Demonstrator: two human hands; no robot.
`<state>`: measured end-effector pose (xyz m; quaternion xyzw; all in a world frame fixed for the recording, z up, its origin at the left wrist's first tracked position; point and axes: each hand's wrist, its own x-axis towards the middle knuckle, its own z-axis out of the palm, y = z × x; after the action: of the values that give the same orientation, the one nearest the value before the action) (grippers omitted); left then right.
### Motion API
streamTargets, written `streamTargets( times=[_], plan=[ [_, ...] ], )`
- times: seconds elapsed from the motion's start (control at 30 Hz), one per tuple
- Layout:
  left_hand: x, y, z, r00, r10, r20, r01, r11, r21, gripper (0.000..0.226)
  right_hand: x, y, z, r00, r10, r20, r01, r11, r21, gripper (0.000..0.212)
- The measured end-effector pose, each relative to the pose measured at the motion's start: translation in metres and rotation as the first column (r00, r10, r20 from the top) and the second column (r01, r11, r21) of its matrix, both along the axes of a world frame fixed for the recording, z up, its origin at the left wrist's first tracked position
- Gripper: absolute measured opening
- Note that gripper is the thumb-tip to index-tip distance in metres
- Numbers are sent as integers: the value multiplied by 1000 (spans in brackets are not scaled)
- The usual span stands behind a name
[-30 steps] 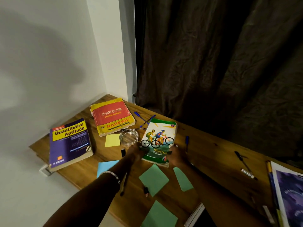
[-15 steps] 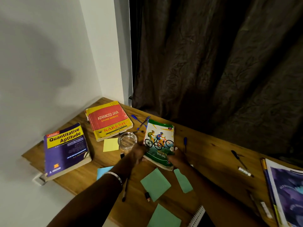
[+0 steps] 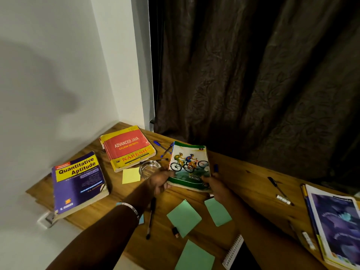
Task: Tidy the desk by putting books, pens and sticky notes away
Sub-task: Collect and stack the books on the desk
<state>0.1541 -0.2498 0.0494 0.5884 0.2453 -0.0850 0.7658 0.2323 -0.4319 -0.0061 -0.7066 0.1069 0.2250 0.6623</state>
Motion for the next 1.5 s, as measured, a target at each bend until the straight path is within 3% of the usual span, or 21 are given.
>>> streamTargets(
  times=[0.07,0.17,0.33,0.57,0.83,1.03,1.23,1.5],
  plan=[
    [-3,-2,5,1000,-12,22,11,1000,26,20,-3,-4,3,997,-34,71,35,999,-17,17],
    [-4,-11,11,999,-46,27,44,995,87,14,-4,-10,1,987,-59,152,69,996,-62,33],
    [4,-29,2,998,-65,21,57,968,244,3,-12,-33,1,981,-99,167,126,978,-163,34],
    [9,-77,-17,981,-195,10,192,970,152,14,-23,-89,0,930,-209,301,324,854,-407,24],
    [34,-151,-30,933,-359,7,356,929,102,16,-39,-170,20,869,-424,257,481,845,-233,15],
    [47,-226,-33,898,-440,12,433,888,157,25,-44,-246,26,814,-512,274,572,788,-227,15],
    [58,-327,-37,901,-433,12,431,900,68,41,-40,-346,26,801,-528,282,592,767,-247,11],
    [60,-432,-56,887,-462,8,462,887,7,41,-37,-452,11,789,-566,238,613,753,-241,16]
  ],
)
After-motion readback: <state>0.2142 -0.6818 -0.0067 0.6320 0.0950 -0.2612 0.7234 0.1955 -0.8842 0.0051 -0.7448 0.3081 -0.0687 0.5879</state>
